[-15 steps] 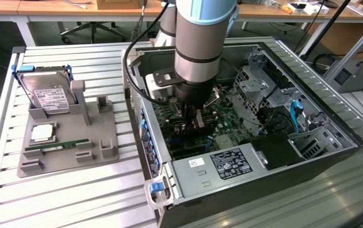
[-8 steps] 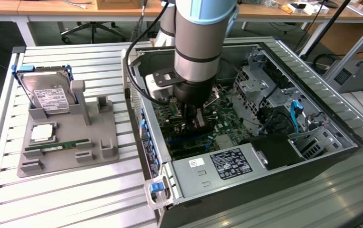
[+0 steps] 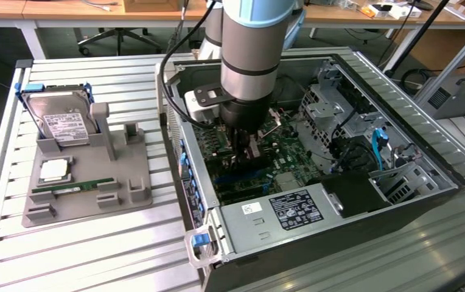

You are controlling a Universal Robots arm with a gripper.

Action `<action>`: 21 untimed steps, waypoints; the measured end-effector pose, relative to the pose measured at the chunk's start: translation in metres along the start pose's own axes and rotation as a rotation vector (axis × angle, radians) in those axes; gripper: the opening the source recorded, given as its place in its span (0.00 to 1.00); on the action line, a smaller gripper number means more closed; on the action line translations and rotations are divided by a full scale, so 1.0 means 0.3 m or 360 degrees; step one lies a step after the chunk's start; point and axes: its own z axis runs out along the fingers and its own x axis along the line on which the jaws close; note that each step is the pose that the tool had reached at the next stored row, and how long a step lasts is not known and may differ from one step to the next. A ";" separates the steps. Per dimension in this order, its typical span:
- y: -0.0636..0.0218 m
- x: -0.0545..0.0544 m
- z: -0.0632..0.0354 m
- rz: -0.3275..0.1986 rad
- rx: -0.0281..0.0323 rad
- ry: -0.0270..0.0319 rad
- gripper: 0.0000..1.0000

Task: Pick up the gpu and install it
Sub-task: 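Insert the gpu into the slot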

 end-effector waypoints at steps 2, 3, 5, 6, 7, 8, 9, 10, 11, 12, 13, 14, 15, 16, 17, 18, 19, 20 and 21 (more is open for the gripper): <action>0.000 0.000 0.000 0.0009 0.00002 0.00007 0.27; 0.000 0.000 0.000 0.0009 0.00003 0.00006 0.27; -0.001 0.000 -0.007 0.0009 0.00011 0.00003 0.27; -0.001 0.000 -0.008 0.0009 0.00008 0.00008 0.27; -0.001 0.001 -0.008 0.0060 0.00002 0.00059 0.27; -0.001 0.002 -0.008 0.0120 -0.00004 0.00116 0.27; -0.001 0.005 -0.007 0.0156 -0.00004 0.00143 0.27; -0.001 0.013 -0.007 0.0174 -0.00007 0.00164 0.27; 0.000 0.025 -0.007 0.0190 -0.00007 0.00177 0.27; 0.000 0.025 -0.007 0.0190 -0.00008 0.00179 0.27; -0.001 0.025 -0.007 0.0190 -0.00008 0.00180 0.27; 0.000 0.025 -0.007 0.0190 -0.00008 0.00179 0.27; -0.001 0.025 -0.007 0.0188 -0.00007 0.00179 0.27; -0.001 0.025 -0.007 0.0185 -0.00007 0.00176 0.27; -0.001 0.025 -0.007 0.0182 -0.00007 0.00175 0.27; -0.001 0.025 -0.007 0.0179 -0.00007 0.00175 0.27; -0.001 0.025 -0.007 0.0176 -0.00008 0.00176 0.27; -0.001 0.024 -0.007 0.0173 -0.00006 0.00180 0.27; -0.001 0.024 -0.007 0.0169 -0.00005 0.00191 0.27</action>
